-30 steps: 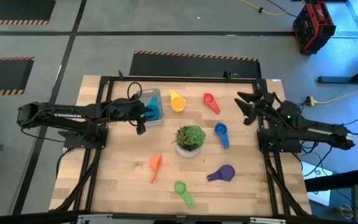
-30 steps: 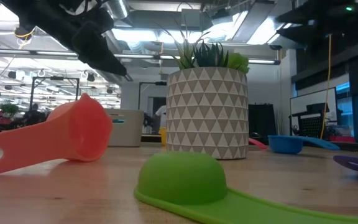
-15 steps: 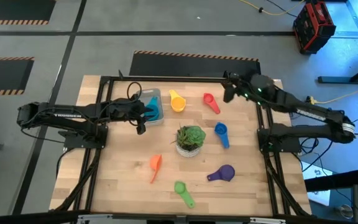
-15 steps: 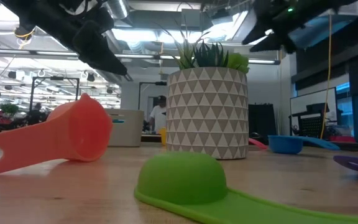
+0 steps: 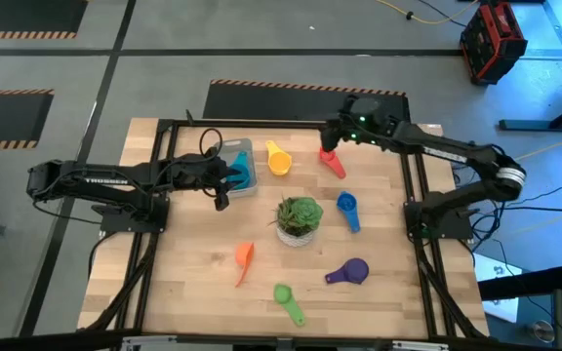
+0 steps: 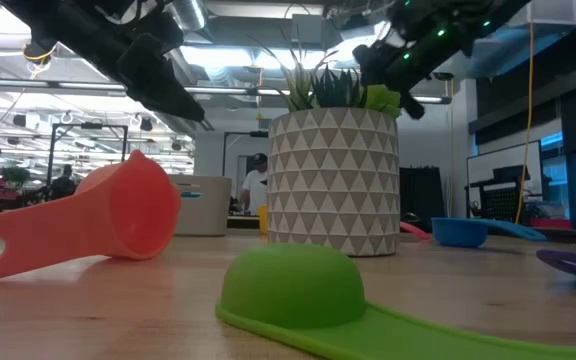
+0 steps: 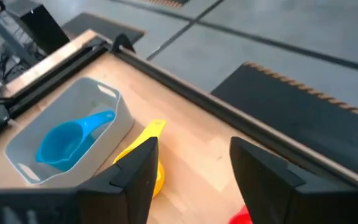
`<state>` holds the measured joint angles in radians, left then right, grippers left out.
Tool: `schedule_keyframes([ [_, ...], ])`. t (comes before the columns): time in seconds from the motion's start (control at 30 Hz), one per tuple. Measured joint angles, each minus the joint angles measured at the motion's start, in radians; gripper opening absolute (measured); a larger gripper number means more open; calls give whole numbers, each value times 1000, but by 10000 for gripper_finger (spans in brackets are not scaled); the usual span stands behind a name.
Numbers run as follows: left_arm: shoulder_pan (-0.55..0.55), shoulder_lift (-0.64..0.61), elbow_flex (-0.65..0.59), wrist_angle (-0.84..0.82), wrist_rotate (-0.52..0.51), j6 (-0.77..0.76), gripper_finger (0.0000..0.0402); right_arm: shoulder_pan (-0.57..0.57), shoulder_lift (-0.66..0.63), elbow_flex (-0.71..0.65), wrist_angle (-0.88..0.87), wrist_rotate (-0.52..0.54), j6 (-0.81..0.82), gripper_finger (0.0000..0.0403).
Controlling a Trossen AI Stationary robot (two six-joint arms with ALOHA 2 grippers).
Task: Nest measuring cups in basket
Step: Stack the yellow measuring cup on top of the light blue measuring cup in the gray bin
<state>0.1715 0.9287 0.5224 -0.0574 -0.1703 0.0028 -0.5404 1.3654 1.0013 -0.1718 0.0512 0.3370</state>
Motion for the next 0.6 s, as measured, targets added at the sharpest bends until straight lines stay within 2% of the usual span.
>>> schedule_keyframes([
  [0.3,0,0,0,0,0,0,124,0,183,33,74,-30,0,204],
  [0.6,0,0,0,0,0,0,124,0,305,33,205,-160,-2,204],
])
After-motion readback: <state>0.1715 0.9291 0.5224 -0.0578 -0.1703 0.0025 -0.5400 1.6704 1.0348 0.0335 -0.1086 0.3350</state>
